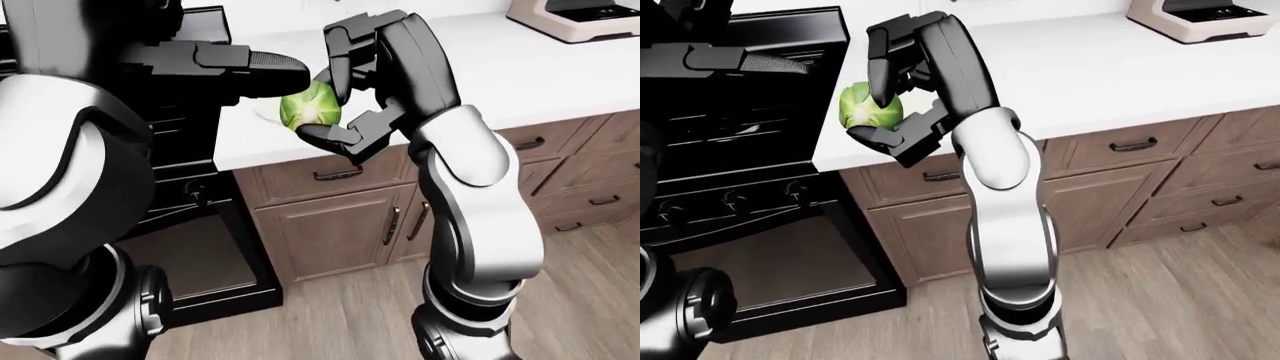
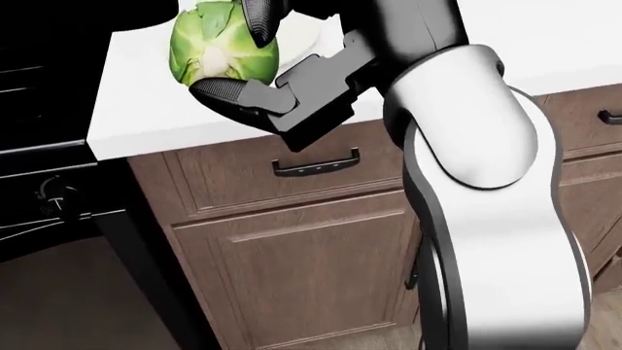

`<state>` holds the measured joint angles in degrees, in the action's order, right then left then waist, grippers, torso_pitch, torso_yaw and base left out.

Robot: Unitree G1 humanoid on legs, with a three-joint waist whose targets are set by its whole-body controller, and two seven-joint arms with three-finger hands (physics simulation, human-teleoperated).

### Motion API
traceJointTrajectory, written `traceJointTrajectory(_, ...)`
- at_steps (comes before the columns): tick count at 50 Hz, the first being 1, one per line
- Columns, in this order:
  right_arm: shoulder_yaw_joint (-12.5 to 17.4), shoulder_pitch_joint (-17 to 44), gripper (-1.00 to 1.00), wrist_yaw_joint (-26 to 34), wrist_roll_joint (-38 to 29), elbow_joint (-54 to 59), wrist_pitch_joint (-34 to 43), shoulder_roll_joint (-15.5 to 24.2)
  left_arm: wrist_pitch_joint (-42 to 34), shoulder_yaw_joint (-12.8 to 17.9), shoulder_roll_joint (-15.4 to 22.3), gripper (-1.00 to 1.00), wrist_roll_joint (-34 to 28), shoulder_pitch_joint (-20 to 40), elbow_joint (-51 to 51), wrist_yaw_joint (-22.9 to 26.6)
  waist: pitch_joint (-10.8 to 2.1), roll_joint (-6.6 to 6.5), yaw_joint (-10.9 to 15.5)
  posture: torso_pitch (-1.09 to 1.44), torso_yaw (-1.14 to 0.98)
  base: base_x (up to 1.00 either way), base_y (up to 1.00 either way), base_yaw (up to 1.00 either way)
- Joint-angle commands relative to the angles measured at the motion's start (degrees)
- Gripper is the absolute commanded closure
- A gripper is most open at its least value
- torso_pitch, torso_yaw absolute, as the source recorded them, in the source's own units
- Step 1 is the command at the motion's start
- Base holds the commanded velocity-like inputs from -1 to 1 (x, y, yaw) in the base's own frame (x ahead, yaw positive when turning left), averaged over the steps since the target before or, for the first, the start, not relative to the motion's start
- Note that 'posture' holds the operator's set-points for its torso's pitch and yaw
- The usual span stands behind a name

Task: Pick the brussel sprout from the plate and place it in the pan.

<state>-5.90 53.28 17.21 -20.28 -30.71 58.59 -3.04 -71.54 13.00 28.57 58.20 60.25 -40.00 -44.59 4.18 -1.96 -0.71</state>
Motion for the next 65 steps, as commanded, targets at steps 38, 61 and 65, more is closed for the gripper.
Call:
traceJointTrajectory(38,-0.4,1.1,1.00,1.4,-2.6,-1.2,-2.6,-0.5,1.3,0.8,0.7,-1.00,0.0,1.7,-0.5,-0.6,-1.42,2.66,-0.2,0.00,0.00,-0.02,0.24,0.00)
traceJointTrajectory(61,-0.3,1.2,1.00,1.5,-2.8,-1.4,-2.5,-0.9,1.3,0.8,0.8,-1.00,0.5,1.7,-0.6,-1.1,-2.41,-1.39,-0.8,0.00,0.00,0.00,0.48,0.00)
traceJointTrajectory(65,-0.3,1.2,1.00,1.5,-2.7,-1.4,-2.5,-0.9,1.3,0.7,0.7,-1.00,0.4,1.7,-0.6,-1.1,-2.51,-1.22,-0.7,0.00,0.00,0.00,0.24,0.00)
